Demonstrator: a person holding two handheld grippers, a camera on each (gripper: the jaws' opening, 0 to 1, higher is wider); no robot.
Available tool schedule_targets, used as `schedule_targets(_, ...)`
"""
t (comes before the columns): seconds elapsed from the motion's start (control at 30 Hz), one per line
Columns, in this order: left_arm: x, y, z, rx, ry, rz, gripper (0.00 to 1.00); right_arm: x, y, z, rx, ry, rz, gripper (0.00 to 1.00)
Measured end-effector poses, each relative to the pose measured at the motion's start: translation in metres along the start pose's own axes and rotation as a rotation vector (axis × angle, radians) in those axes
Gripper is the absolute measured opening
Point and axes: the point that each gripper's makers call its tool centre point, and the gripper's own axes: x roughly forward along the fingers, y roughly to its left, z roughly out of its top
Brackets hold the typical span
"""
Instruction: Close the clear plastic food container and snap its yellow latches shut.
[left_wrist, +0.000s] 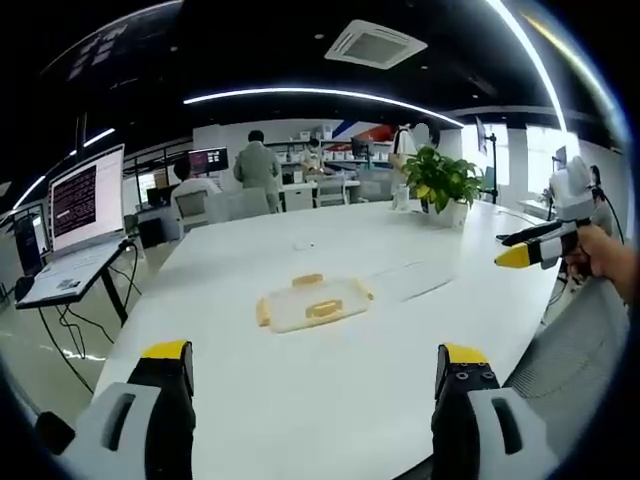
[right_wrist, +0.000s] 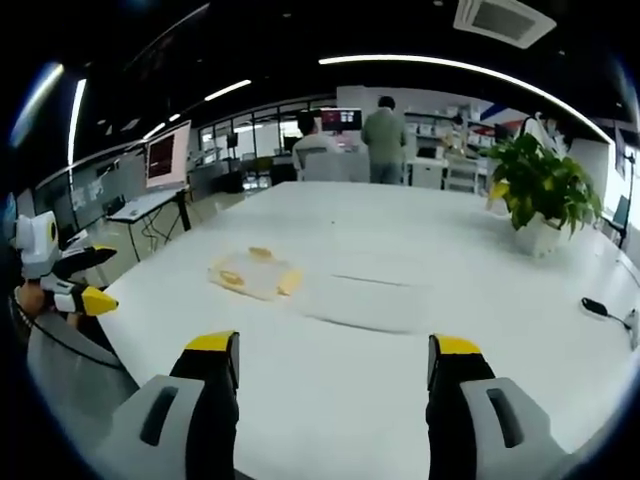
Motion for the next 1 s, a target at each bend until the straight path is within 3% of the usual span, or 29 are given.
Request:
schedule_targets(0.73, 0.000, -0.004, -0.002, 0.016, 0.012, -0.013, 0.97, 0.002, 0.001, -0.005, 0.003, 0.028, 0.012, 0.74)
schedule_targets(0.87, -0.001, -0.003, 0.004, -0.009, -0.022, -0.016, 0.97, 0.003, 0.002, -0.008, -0.017, 0.039, 0.009, 0.74)
schedule_targets(1.0, 0.001, -0.008, -0.002, -0.013, 0.010, -0.043, 0.97, 0.004, 0.002, -0.011, -0.023, 0.055, 0.002, 0.74)
